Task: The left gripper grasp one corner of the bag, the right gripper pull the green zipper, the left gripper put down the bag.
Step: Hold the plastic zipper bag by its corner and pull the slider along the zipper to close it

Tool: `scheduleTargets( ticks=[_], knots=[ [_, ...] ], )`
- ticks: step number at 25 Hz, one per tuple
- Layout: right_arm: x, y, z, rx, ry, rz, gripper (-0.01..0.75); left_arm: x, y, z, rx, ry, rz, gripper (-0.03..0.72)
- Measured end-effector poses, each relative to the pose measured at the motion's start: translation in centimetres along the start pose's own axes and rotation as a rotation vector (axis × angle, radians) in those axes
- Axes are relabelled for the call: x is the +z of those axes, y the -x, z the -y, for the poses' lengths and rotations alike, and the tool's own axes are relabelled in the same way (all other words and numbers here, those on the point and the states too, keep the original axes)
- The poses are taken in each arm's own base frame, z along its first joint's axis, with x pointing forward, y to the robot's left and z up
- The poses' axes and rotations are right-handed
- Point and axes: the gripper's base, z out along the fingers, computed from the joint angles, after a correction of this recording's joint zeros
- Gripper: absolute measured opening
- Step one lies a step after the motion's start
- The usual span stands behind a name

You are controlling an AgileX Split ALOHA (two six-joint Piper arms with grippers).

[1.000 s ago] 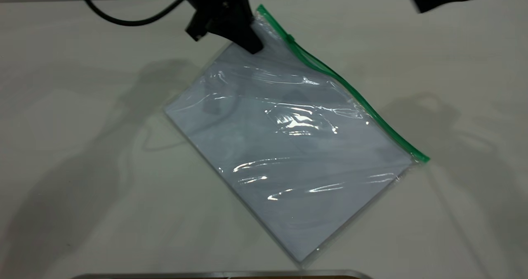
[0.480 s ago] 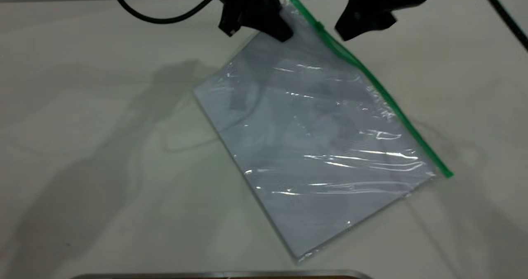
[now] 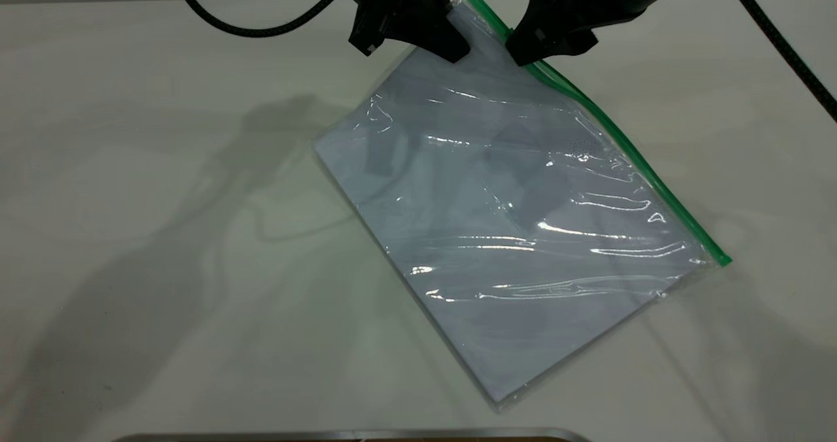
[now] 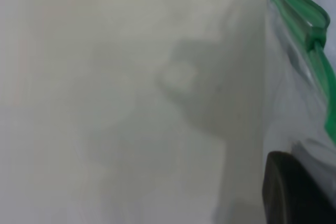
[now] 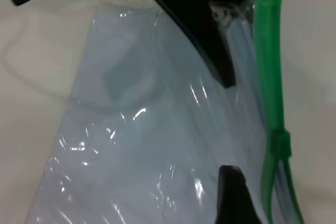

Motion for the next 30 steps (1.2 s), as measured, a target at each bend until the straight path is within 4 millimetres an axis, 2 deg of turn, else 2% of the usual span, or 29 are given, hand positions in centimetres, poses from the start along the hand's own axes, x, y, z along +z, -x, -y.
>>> scheduleTargets(
  ticks=[14, 17, 21, 27, 30],
  knots=[
    [0.54, 0.21, 0.12, 0.005, -0.009, 0.058, 0.502, -0.03, 0.54, 0.44, -0.017, -0.049, 0.060, 0.053],
    [0.54, 0.22, 0.12, 0.007, -0.008, 0.059, 0.482, -0.03, 0.55, 0.44, -0.017, -0.049, 0.060, 0.053],
    [0.54, 0.23, 0.10, 0.008, -0.007, 0.060, 0.393, -0.03, 0.56, 0.44, -0.018, -0.049, 0.061, 0.053],
    [0.54, 0.27, 0.03, 0.013, 0.002, 0.064, 0.161, -0.03, 0.55, 0.39, -0.019, -0.044, 0.060, 0.053],
    [0.53, 0.27, 0.00, 0.031, 0.005, 0.065, 0.078, -0.02, 0.54, 0.36, -0.023, -0.040, 0.059, 0.053]
  ],
)
